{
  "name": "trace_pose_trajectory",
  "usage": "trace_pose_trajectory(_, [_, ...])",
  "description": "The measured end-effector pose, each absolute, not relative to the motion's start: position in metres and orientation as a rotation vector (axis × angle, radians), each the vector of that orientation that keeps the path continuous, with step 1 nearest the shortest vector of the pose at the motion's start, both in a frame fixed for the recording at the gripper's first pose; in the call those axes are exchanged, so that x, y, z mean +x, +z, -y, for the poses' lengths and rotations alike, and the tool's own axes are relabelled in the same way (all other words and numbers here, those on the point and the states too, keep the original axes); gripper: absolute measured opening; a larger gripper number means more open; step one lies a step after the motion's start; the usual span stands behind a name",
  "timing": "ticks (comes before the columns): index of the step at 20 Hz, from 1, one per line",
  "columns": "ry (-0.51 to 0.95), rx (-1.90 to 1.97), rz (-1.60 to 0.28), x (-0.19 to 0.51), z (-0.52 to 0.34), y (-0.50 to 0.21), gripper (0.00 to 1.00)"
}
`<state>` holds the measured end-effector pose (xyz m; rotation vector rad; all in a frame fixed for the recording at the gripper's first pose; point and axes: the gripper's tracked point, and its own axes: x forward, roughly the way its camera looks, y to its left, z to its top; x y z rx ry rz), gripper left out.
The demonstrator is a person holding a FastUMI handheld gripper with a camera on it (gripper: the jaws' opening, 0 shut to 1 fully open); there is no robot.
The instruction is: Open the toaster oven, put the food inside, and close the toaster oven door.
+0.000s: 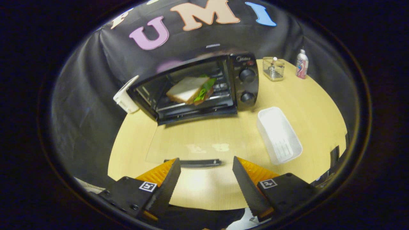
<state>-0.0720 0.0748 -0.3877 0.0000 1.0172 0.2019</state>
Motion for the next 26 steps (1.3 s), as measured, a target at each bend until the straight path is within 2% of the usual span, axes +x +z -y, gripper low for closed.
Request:
trace_pose_trajectory(6, [0.161,-0.068,-1.088,-0.080,-0.067,-0.432,1.00])
trace_pose_trajectory(13, [0.129,-0.073,-1.094,-0.066,-0.063,-0.446,1.00])
trace_pose_trajectory(26, [0.137,0.036,-0.927,-0.032,-0.083,-0.373,0.99])
